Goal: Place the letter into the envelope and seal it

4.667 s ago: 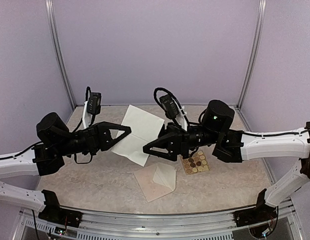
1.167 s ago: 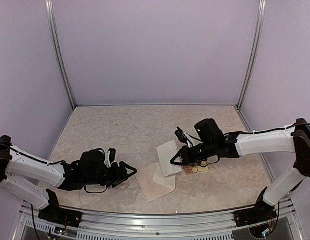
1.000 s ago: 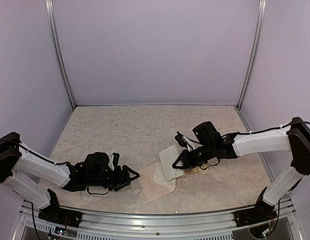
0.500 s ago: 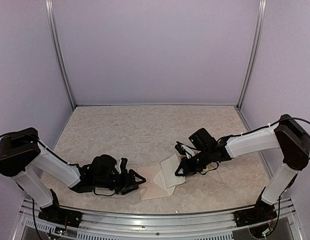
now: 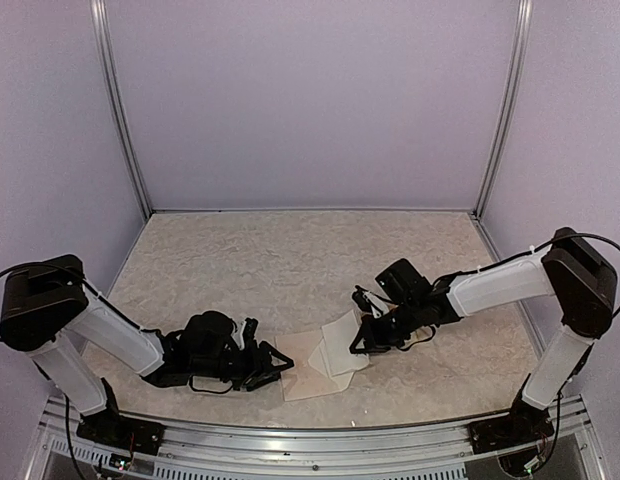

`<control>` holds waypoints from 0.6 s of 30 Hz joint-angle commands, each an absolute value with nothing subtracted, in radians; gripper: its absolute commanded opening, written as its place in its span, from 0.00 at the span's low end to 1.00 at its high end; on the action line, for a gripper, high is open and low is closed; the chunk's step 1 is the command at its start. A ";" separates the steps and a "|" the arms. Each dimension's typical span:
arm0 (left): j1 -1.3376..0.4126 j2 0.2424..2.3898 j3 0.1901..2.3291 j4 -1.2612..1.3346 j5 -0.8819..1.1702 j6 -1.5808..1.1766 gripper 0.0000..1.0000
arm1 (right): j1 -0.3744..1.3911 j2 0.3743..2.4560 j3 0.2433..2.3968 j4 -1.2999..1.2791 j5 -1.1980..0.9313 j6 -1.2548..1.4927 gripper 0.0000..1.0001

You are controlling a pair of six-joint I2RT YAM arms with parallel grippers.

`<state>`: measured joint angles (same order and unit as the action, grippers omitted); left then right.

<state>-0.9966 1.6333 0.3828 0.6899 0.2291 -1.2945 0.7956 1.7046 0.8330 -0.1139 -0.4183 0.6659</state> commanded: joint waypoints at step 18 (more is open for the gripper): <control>-1.006 1.613 0.409 0.619 0.213 -1.259 0.55 | 0.802 1.575 0.770 -0.194 -0.392 0.767 0.00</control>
<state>-0.9970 1.5806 0.3851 0.5987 0.2020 -1.2732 0.7959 1.5414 0.7521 -0.1467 -0.3885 0.7750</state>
